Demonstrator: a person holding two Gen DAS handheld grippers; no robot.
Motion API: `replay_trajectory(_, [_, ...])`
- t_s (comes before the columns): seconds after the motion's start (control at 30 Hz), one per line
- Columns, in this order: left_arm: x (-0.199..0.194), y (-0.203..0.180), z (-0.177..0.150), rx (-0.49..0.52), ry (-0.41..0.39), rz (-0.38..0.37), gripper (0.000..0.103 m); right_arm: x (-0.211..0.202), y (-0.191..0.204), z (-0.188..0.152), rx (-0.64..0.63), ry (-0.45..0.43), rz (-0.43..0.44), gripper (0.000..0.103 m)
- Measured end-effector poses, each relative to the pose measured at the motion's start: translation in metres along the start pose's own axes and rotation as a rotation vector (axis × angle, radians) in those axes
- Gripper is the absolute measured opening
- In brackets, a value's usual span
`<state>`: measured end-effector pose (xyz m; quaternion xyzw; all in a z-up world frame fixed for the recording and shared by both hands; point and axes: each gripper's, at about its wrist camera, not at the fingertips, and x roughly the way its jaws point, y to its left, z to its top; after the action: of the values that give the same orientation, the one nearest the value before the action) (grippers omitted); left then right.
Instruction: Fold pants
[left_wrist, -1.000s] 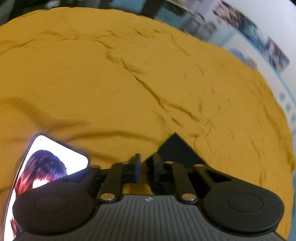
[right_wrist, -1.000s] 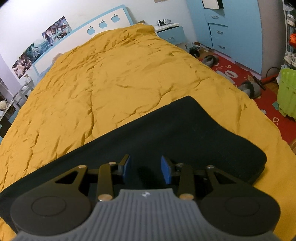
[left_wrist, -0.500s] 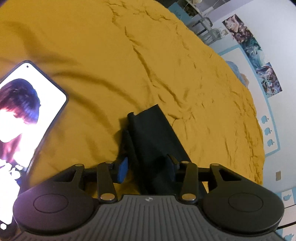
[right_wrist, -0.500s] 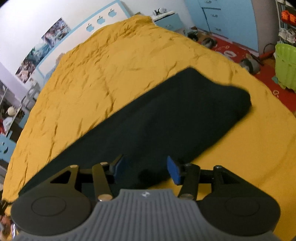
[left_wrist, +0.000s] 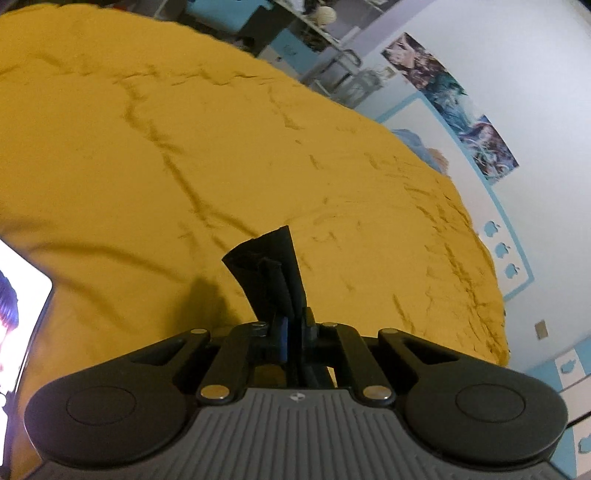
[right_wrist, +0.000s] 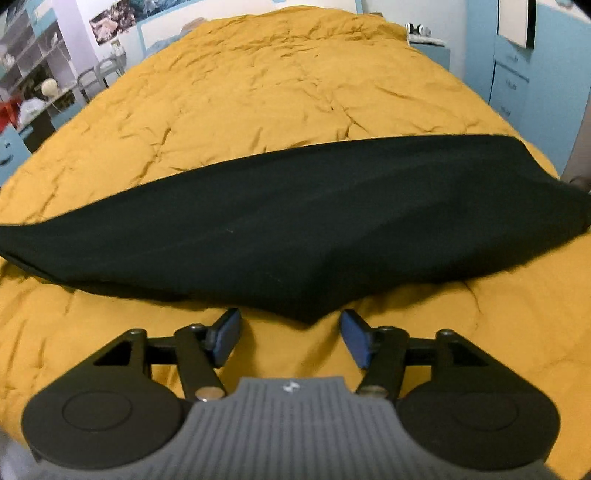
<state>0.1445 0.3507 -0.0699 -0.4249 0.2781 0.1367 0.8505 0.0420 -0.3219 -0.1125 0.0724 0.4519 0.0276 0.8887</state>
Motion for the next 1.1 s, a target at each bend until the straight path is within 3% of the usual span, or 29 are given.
replay_trajectory(0.03, [0.001,-0.003,0.002,0.009,0.004,-0.002,0.006,0.004,0.005,0.000,-0.008,-0.006,-0.027,0.053])
replay_trajectory(0.13, [0.004,-0.009,0.005,0.021,0.009,-0.009,0.005,-0.002,0.001,0.003,0.019,-0.040,-0.055,0.012])
replay_trajectory(0.23, [0.007,-0.014,0.008,0.043,0.009,-0.004,0.005,-0.024,-0.010,0.013,0.045,-0.063,-0.010,0.000])
replay_trajectory(0.4, [0.013,-0.008,0.010,0.031,0.035,0.054,0.005,-0.051,-0.022,0.028,0.045,-0.021,0.039,0.000])
replay_trajectory(0.63, [0.016,0.015,-0.005,0.056,0.084,0.139,0.005,-0.044,-0.030,0.007,0.031,0.156,0.072,0.000])
replay_trajectory(0.77, [0.011,0.017,-0.008,0.058,0.061,0.114,0.005,-0.056,-0.036,0.007,0.030,0.124,0.070,0.001])
replay_trajectory(0.9, [-0.012,-0.018,-0.013,0.151,-0.010,0.056,0.005,-0.069,-0.045,0.022,0.026,0.053,0.057,0.004])
replay_trajectory(1.1, [-0.057,-0.122,-0.046,0.437,-0.098,-0.064,0.005,-0.079,-0.061,0.051,0.010,-0.057,0.075,0.032])
